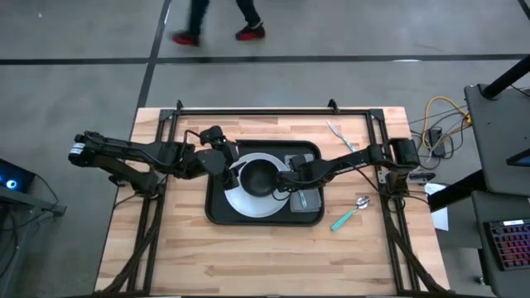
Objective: Set up tray
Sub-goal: Put the blue knife on top of the gray table napkin to the right of the blue fork on the black serving tray
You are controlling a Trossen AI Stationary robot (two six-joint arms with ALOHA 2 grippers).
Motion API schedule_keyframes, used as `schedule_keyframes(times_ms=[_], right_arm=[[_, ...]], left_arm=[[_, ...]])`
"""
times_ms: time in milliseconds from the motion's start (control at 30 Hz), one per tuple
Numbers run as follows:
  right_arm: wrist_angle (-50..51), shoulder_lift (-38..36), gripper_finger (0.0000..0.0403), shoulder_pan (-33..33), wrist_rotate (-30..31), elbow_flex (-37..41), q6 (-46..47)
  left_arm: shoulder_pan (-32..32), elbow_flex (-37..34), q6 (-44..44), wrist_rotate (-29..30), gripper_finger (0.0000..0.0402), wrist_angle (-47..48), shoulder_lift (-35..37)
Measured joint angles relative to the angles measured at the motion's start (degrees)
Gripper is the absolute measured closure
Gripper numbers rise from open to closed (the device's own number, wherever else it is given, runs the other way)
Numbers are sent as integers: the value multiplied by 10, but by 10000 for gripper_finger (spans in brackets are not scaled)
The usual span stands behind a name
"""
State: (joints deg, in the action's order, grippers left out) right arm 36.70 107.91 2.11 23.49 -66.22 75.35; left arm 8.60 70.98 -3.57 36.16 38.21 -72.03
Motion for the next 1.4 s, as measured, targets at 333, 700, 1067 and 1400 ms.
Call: schedule_keyframes(times_ms=[333, 700, 1067, 1400], right_arm=[[34, -78, 321, 0, 19, -9, -86], [214, -220, 310, -84, 94, 28, -312], [182, -326, 273, -328, -30, 98, -505], [155, -318, 275, -485, -162, 100, -685]], left_arm=[[0, 0, 0, 0, 140, 2, 0], [0, -3, 0, 0, 140, 7, 0], [0, -23, -2, 0, 140, 6, 0], [0, -44, -2, -2, 140, 6, 0]])
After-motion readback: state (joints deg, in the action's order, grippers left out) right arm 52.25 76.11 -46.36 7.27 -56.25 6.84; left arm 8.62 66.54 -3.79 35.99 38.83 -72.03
